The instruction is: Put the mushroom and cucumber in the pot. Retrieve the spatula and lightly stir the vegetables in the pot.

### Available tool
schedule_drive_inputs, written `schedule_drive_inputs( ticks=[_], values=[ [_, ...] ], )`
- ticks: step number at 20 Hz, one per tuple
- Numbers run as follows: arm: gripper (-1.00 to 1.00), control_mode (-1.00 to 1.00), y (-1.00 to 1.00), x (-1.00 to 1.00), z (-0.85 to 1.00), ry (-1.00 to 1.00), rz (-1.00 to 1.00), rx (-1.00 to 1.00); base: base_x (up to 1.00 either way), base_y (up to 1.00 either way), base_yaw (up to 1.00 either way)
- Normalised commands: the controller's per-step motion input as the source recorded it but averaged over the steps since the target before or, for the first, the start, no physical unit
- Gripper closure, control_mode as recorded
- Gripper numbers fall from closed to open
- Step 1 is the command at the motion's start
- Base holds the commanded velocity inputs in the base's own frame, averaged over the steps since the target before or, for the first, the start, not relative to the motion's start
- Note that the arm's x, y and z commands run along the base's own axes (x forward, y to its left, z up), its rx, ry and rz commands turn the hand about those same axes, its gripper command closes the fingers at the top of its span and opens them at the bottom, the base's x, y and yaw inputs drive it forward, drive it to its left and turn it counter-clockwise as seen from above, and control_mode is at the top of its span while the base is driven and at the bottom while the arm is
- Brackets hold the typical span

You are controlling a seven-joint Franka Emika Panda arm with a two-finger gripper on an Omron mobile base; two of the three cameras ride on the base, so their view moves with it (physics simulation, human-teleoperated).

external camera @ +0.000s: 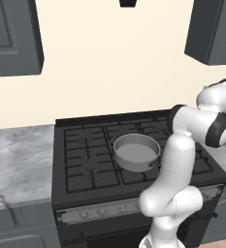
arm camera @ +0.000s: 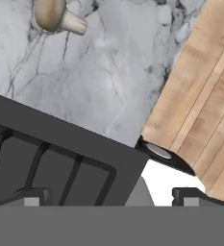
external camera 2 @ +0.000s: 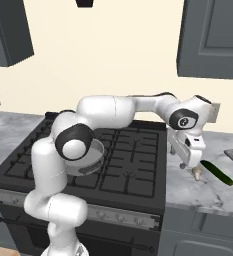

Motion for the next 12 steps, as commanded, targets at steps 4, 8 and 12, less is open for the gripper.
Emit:
schedule_drive_inputs(
  ticks=[4, 8, 12],
  values=[
    [-1.0, -1.0, -0.01, -0.02, 0.0, 0.0, 0.3, 0.0, 0.0, 0.0, 0.0],
    [-1.0, -1.0, 0.0, 0.0, -0.06, 0.0, 0.55, 0.0, 0.0, 0.0, 0.0],
    [-1.0, -1.0, -0.2, 0.01, -0.19, -0.05, 0.52, 0.0, 0.0, 0.0, 0.0]
  ],
)
